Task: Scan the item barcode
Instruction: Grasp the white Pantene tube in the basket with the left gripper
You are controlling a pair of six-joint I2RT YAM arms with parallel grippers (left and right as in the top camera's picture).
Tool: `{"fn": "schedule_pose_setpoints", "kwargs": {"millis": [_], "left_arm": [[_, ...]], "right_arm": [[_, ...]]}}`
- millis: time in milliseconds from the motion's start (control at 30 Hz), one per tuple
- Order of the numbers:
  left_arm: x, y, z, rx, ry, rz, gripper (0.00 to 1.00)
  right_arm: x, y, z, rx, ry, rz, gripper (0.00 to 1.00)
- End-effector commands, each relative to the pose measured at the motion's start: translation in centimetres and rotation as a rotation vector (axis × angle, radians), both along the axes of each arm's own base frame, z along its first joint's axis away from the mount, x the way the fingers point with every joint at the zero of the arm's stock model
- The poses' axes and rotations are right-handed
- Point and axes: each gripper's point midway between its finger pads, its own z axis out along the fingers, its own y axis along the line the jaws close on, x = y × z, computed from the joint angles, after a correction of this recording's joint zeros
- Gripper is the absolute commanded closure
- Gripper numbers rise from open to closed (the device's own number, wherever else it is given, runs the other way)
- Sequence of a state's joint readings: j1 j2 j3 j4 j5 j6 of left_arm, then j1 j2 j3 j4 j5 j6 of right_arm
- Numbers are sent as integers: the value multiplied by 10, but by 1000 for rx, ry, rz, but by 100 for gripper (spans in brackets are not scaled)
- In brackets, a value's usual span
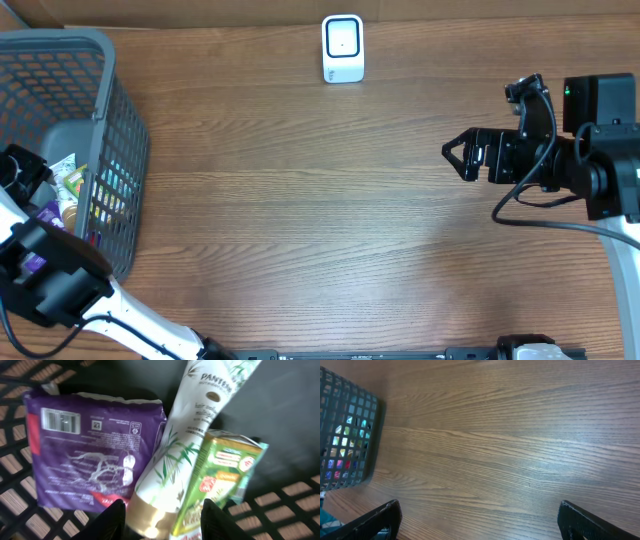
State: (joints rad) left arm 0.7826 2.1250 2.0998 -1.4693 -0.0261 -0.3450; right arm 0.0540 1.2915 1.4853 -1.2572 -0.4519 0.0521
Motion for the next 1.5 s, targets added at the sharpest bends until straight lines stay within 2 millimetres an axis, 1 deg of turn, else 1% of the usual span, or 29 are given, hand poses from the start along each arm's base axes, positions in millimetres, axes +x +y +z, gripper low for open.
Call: {"fn": "schedule_pose_setpoints", "kwargs": {"millis": [0, 67, 133, 167, 400, 567, 733, 767, 833, 867, 900, 1000, 1067, 1200, 1267, 1367, 1400, 1433, 1467], "left_arm": [[3, 3, -17, 1, 50, -10, 59], [6, 2, -27, -12, 66, -18, 60], [9, 1, -36, -20, 79, -25, 65], [9, 1, -39, -22, 86, -27, 70], [16, -3, -64, -35, 138, -54, 68], [12, -4, -89, -60, 206, -61, 65], [7, -9, -112, -109, 259, -60, 65], [6, -10, -115, -116, 267, -61, 67], [5, -11, -120, -127, 279, -61, 84], [4, -11, -121, -129, 281, -62, 95], [4, -11, -121, -129, 281, -62, 96], [5, -12, -117, -129, 271, -60, 96], [7, -12, -110, -128, 263, -60, 96], [11, -9, -87, -109, 242, -59, 96], [15, -6, -69, -92, 224, -60, 96], [22, -5, -35, -61, 180, -63, 96], [30, -3, -24, -42, 136, -80, 96], [40, -8, -9, -49, 63, -136, 96], [45, -11, 3, -45, 18, -153, 96]], "right_arm": [[3, 1, 5, -7, -21, 8, 0], [4, 1, 4, -7, -16, 7, 0], [4, 1, 3, -8, -14, 7, 0], [4, 1, 3, -8, -14, 7, 0], [5, 1, 4, -7, -16, 7, 0], [5, 1, 4, -5, -14, 4, 0], [5, 1, 4, -4, -13, 2, 0], [5, 1, 4, -4, -13, 2, 0], [5, 1, 4, -4, -13, 2, 0], [5, 1, 4, -4, -13, 2, 0], [5, 1, 4, -4, -13, 2, 0], [5, 1, 4, -4, -13, 2, 0], [5, 1, 4, -4, -14, 1, 0], [6, 1, 5, -4, -21, 2, 0], [6, 1, 5, -4, -21, 1, 0], [6, 1, 5, -4, -20, 1, 0], [6, 1, 5, -4, -21, 2, 0], [6, 1, 5, -4, -21, 1, 0], [6, 1, 5, -4, -22, 2, 0]]}}
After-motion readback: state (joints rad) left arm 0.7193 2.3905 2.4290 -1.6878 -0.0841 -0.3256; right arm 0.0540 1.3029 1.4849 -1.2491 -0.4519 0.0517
